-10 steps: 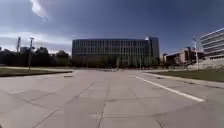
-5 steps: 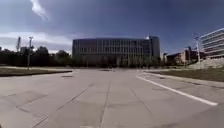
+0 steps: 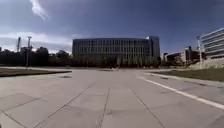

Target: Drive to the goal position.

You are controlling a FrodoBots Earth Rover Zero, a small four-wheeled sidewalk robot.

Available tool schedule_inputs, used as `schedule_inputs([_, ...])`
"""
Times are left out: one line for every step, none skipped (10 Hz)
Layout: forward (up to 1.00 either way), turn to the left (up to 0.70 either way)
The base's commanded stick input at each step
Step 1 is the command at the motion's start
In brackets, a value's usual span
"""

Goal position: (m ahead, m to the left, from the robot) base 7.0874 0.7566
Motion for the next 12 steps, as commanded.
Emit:
schedule_inputs([0.50,0.00])
schedule_inputs([0.50,0.00])
schedule_inputs([0.50,0.00])
schedule_inputs([0.50,0.00])
schedule_inputs([0.50,-0.03])
schedule_inputs([0.50,-0.50])
schedule_inputs([0.50,-0.48])
schedule_inputs([0.50,-0.17])
schedule_inputs([0.50,0.00])
schedule_inputs([0.50,0.00])
schedule_inputs([0.50,0.00])
schedule_inputs([0.50,0.00])
